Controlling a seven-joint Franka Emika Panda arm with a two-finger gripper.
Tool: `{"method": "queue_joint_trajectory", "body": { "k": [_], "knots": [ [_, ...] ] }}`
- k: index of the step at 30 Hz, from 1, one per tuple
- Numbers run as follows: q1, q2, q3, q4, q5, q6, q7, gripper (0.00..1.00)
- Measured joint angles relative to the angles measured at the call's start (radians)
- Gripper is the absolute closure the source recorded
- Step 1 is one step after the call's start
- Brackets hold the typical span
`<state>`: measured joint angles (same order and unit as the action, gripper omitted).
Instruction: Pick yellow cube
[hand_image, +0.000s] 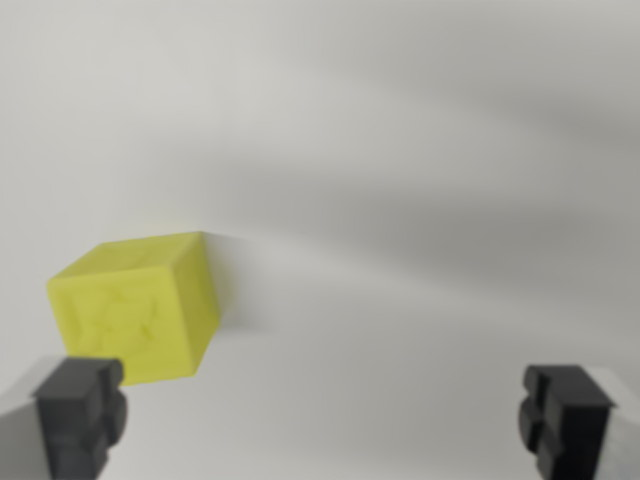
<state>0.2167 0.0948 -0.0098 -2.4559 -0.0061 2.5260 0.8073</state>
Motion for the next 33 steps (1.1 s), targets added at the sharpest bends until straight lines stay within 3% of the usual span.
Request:
{"method": "queue_joint_trajectory", "body": {
  "k": [17,33],
  "knots": [
    [0.086,0.056,0.000,-0.084,0.005,0.150,0.001,0.00],
    [0.175,0.138,0.001,-0.135,0.011,0.292,0.009,0.00]
  ]
}}
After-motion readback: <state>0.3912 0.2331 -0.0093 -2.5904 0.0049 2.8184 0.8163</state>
